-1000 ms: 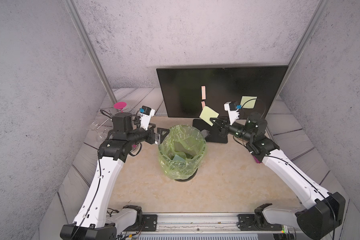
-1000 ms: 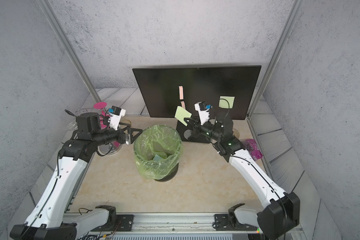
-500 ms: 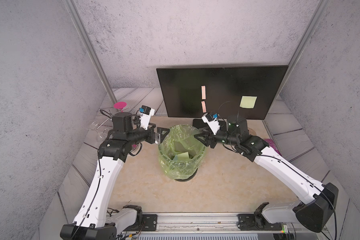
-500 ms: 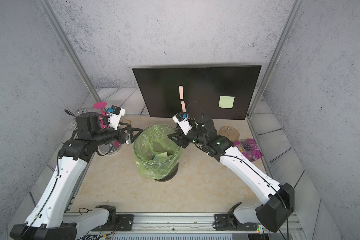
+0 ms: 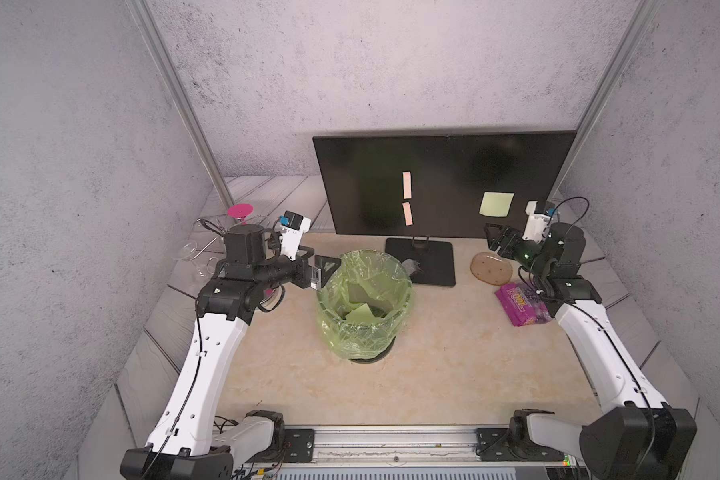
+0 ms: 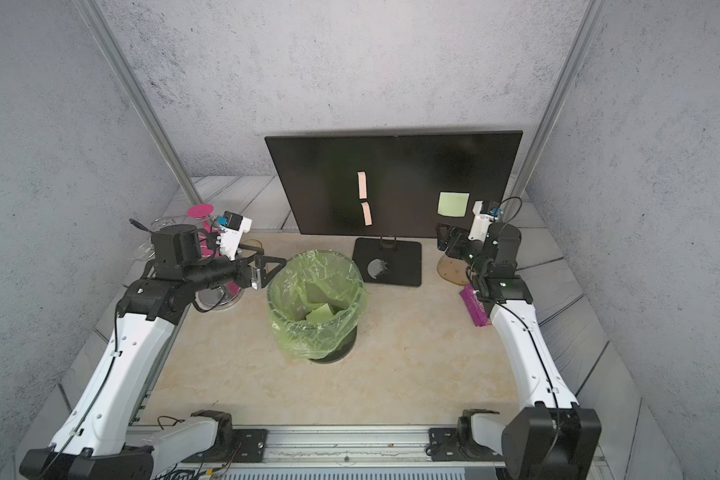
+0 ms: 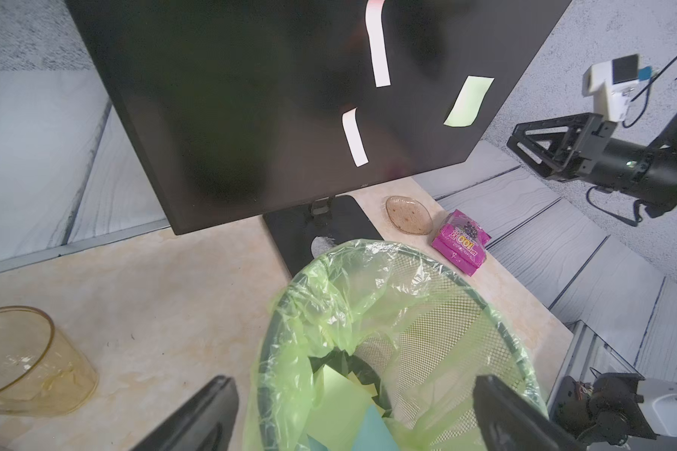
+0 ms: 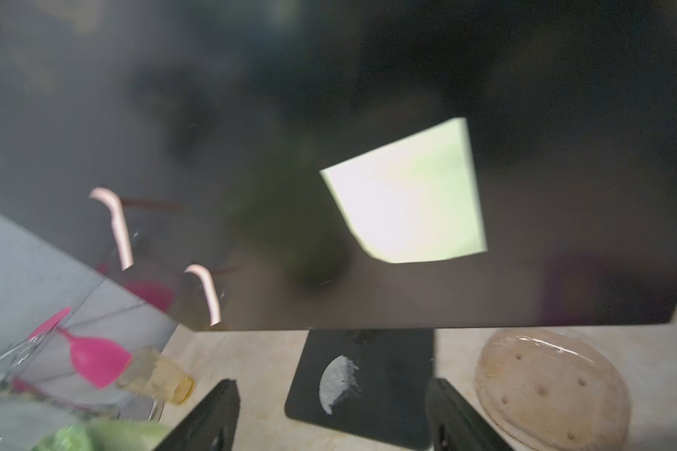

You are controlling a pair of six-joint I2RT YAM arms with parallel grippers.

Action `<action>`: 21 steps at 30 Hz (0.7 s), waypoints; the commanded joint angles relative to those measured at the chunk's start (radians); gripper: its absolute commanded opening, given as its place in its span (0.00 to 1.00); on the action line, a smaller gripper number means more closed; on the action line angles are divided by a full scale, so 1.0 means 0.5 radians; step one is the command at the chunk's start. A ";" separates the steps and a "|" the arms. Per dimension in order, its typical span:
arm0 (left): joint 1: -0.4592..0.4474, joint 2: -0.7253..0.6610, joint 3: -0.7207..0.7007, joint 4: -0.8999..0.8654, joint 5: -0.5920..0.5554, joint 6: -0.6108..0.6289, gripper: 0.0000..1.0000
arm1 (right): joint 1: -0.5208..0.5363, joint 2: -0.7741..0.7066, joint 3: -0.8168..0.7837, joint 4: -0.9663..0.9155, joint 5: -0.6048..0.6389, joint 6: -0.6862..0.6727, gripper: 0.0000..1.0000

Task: Remove the sticky note from the monitor
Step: Tear off the sticky note from the monitor.

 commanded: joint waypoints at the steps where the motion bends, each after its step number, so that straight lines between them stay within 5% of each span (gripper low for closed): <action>1: 0.014 -0.021 -0.027 0.066 0.075 0.001 1.00 | -0.130 0.117 -0.062 0.293 -0.107 0.269 0.79; 21: 0.016 -0.042 -0.076 0.182 0.211 -0.020 1.00 | -0.242 0.714 0.186 1.024 -0.435 0.472 0.78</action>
